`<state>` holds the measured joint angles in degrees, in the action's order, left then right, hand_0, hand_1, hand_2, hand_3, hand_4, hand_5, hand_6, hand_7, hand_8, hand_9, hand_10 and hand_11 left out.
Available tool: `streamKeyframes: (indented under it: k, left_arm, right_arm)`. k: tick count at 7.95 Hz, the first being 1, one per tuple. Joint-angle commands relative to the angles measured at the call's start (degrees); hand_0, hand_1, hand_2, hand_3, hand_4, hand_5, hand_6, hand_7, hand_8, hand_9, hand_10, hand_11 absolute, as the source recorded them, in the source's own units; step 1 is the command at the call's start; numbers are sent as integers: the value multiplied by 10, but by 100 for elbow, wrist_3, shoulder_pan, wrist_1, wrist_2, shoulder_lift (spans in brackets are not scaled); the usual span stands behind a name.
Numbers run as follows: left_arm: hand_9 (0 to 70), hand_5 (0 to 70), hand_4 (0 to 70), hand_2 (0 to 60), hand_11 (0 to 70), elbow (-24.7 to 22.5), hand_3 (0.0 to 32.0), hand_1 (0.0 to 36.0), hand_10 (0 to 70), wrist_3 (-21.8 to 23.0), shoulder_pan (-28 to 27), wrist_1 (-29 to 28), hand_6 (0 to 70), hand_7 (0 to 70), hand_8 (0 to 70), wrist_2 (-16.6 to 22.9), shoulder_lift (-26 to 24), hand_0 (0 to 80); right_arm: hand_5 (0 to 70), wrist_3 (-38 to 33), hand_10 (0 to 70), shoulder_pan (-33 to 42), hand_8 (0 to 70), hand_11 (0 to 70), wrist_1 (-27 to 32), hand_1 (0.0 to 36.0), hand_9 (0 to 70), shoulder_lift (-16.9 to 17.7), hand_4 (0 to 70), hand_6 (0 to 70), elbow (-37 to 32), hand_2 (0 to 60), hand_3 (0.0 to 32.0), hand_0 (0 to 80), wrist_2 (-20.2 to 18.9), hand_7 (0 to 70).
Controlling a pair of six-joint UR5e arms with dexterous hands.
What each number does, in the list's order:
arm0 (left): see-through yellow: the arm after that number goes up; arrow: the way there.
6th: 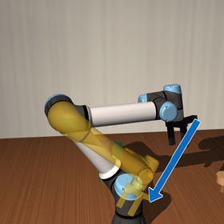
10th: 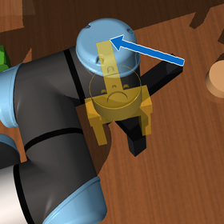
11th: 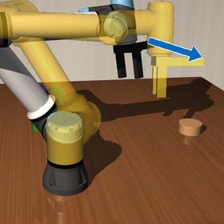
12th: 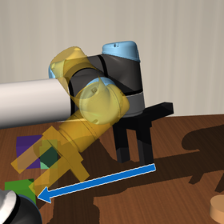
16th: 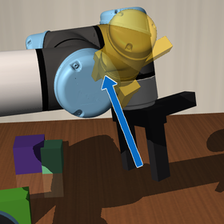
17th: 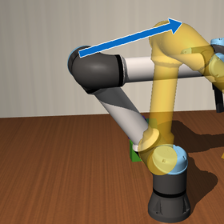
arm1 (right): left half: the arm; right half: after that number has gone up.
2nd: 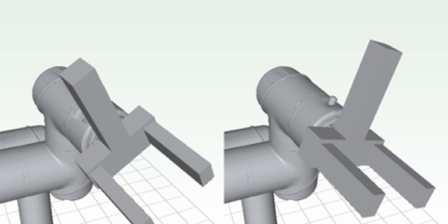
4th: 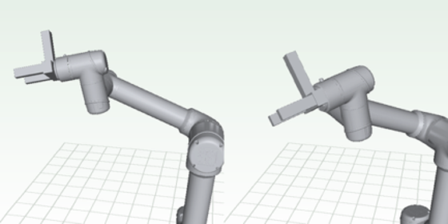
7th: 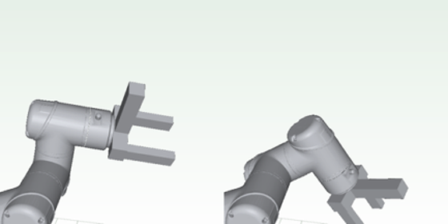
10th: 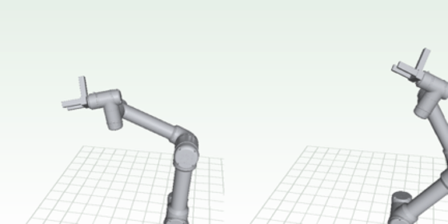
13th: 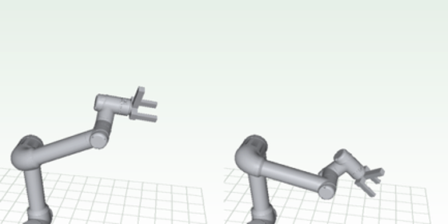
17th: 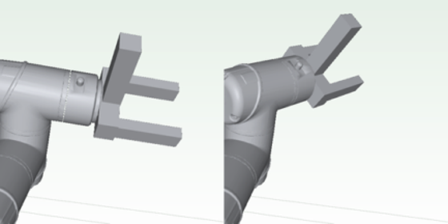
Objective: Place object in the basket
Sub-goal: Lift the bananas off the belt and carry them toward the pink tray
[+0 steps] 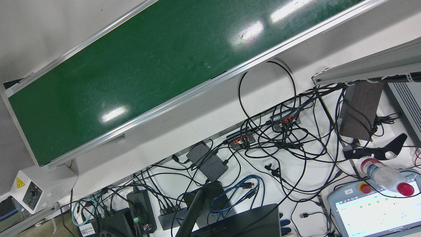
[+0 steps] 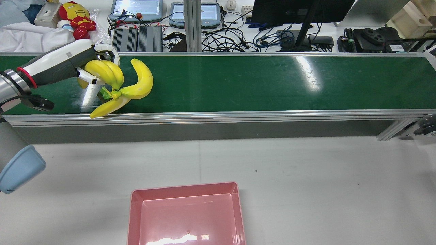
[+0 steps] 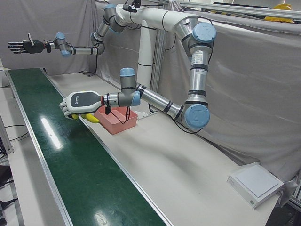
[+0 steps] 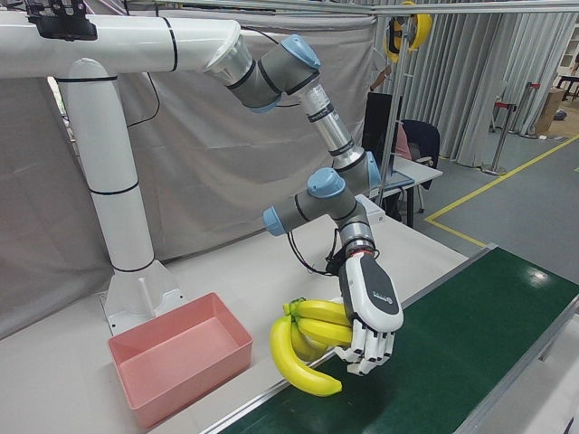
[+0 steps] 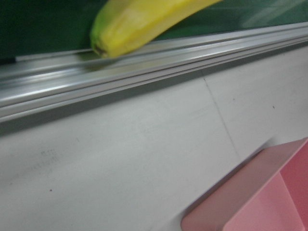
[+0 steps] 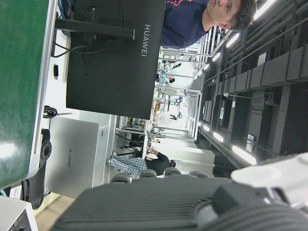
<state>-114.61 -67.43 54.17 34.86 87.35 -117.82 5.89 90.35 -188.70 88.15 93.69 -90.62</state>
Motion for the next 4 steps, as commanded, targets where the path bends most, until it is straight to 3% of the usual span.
streamKeyframes:
  k: [1,2,3,4]
  left_arm:
    - [494,700,296,600,502,-640,0,142,357,184,-73,425,237,483,373,54,31,177]
    - [497,700,281,600,541,-772,0,142,386,386,-108,452,226,477,372,54,75,233]
    - [497,700,268,600,548,-764,0,143,392,510,-265,461,222,472,373,350,154,218]
    - [495,700,274,600,514,-729,0,137,366,868,-528,313,230,471,376,762,363,147]
  right_arm:
    - [0,0,0,0,0,0,0,0,0,0,0,0,0,0,0,0,0,0]
    - [0,0,0,0,0,0,0,0,0,0,0,0,0,0,0,0,0,0]
    - [0,0,0,0,0,0,0,0,0,0,0,0,0,0,0,0,0,0]
    - [0,0,0,0,0,0,0,0,0,0,0,0,0,0,0,0,0,0]
